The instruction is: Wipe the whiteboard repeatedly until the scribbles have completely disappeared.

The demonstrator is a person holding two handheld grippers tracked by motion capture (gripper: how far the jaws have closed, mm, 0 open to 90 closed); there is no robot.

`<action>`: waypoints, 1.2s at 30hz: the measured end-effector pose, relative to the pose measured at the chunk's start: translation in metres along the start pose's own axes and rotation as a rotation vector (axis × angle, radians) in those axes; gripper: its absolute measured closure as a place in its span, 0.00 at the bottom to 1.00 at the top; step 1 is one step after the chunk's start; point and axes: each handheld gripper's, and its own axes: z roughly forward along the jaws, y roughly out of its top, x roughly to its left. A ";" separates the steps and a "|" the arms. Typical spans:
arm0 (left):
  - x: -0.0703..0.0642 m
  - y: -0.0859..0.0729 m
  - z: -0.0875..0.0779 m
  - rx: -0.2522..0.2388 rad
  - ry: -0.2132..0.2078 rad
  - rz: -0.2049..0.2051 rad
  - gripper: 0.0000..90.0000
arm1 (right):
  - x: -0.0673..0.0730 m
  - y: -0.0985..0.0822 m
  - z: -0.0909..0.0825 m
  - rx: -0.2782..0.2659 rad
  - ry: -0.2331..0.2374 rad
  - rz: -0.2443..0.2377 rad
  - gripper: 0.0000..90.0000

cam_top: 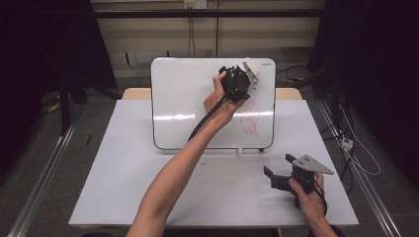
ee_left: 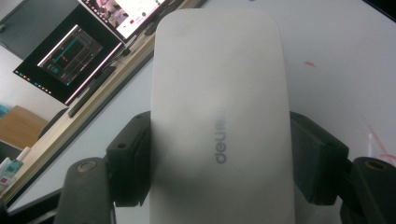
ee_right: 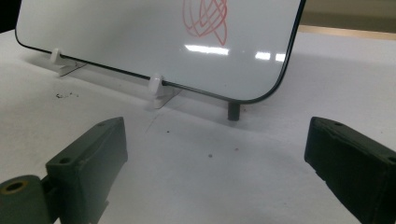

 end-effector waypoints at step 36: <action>-0.055 -0.023 -0.007 -0.097 -0.088 0.062 0.34 | 0.000 0.000 -0.001 -0.004 0.002 -0.002 0.07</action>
